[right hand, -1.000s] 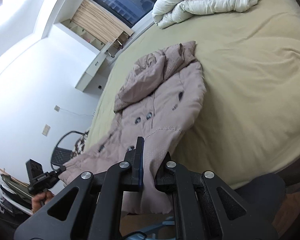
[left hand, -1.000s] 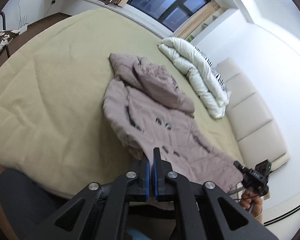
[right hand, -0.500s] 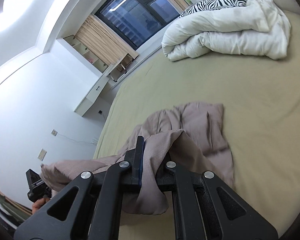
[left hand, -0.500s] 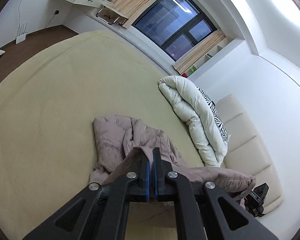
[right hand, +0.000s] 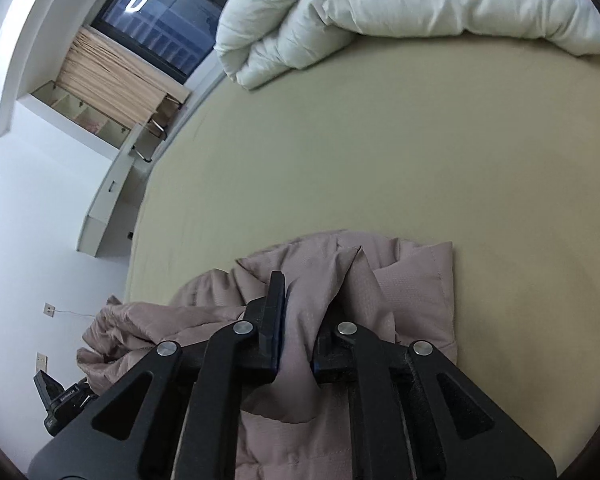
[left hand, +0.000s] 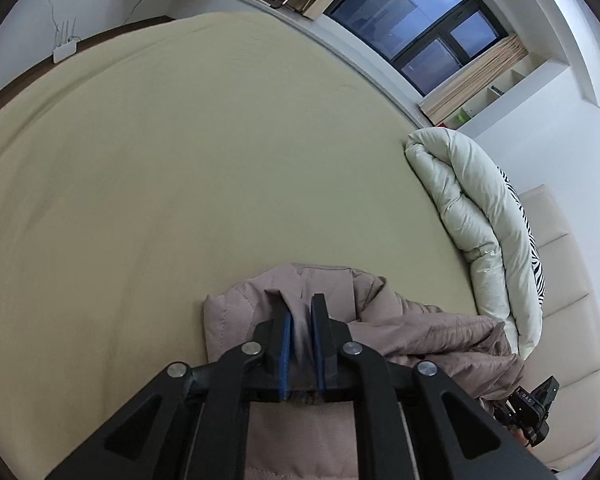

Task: Fold large clothes

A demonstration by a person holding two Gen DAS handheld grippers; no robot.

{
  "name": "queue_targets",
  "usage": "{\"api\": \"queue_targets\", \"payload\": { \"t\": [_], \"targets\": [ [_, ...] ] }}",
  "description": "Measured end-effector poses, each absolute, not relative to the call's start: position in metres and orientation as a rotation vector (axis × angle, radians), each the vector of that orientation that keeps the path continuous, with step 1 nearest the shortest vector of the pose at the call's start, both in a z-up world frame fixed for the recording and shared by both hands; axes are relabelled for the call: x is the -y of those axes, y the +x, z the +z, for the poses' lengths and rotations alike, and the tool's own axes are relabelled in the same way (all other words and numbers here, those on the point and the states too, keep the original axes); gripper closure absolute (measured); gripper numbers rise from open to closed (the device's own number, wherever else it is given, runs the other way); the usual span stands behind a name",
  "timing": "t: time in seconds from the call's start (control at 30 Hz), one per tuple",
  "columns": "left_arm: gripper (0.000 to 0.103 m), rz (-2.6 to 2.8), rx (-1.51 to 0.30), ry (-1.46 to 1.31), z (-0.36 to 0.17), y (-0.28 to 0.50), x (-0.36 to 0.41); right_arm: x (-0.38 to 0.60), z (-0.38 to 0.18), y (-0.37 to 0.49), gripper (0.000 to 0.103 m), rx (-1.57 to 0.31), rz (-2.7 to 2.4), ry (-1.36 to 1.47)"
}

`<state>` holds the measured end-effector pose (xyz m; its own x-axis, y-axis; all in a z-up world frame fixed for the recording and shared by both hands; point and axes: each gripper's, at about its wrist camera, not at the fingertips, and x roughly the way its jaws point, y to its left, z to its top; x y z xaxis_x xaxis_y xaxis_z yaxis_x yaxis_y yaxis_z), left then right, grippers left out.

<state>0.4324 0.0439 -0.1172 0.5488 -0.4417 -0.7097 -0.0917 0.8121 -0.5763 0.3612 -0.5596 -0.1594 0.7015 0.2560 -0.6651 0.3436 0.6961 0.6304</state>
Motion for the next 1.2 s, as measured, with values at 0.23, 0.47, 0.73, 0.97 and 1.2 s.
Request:
{"api": "queue_targets", "payload": {
  "t": [0.23, 0.47, 0.73, 0.97, 1.2],
  "targets": [
    [0.064, -0.186, -0.838, -0.526, -0.085, 0.39, -0.043, 0.561, -0.141, 0.357, 0.014, -0.758, 0.004, 0.773],
    [0.06, -0.311, -0.733, -0.163, -0.045, 0.358, 0.052, 0.5, -0.083, 0.323, 0.003, -0.798, 0.013, 0.467],
    [0.06, -0.299, -0.816, 0.056, -0.098, 0.366, 0.114, 0.361, -0.109, 0.36, 0.036, -0.988, 0.124, 0.139],
    [0.059, -0.23, -0.866, 0.155, -0.132, 0.427, 0.129, 0.375, -0.152, 0.438, 0.036, -1.081, 0.015, 0.15],
    [0.056, -0.215, -0.889, 0.152, -0.166, 0.461, 0.133, 0.382, -0.181, 0.475, 0.029, -1.066, 0.032, 0.14]
  ]
}}
